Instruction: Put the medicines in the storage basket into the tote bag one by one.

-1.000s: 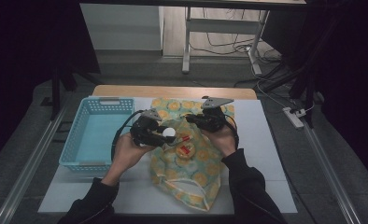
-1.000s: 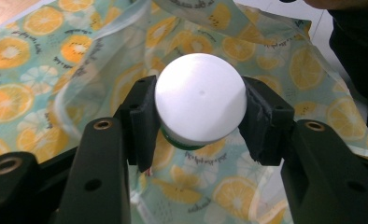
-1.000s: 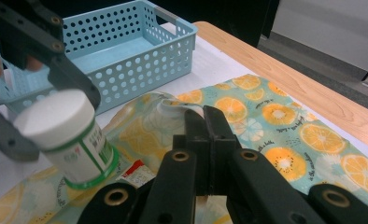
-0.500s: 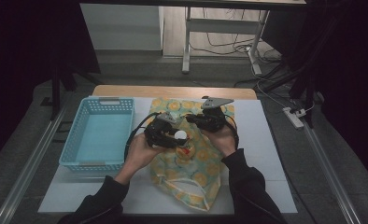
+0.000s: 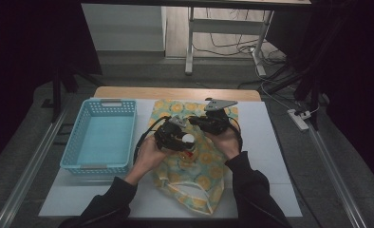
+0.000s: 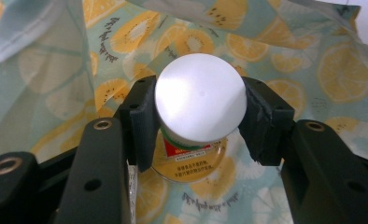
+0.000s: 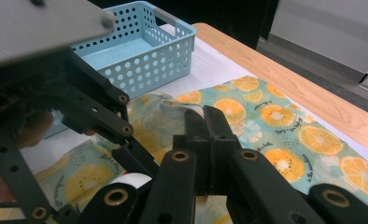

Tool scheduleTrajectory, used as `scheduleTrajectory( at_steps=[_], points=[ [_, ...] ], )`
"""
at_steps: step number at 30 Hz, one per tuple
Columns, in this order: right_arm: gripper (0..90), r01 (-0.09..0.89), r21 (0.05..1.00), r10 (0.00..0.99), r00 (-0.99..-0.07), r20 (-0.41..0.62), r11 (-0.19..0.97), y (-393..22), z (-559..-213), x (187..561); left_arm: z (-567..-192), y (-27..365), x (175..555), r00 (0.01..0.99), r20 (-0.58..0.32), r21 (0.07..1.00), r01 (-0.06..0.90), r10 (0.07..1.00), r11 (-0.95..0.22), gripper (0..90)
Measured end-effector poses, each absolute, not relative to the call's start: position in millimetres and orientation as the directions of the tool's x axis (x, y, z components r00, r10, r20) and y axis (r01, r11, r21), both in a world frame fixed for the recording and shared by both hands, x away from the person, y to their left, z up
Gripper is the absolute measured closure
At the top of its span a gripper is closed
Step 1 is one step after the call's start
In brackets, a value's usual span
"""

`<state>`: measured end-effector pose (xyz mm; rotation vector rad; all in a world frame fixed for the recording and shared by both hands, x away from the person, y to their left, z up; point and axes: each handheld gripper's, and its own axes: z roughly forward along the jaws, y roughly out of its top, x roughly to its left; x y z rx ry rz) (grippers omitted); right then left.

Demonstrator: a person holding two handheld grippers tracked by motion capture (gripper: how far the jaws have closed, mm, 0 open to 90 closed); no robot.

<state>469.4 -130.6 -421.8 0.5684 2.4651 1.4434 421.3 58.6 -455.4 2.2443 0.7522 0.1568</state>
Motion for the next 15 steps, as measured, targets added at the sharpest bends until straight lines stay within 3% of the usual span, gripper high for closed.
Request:
scheduleTrajectory(
  at_steps=[15],
  points=[
    [90.0, 0.212, 0.873, 0.441, -0.898, -0.003, 0.439, -131, -423, 470, -474, 52, 430, 0.808, -0.116, 0.683, 0.487, 0.577, -0.545, 50.6]
  ],
)
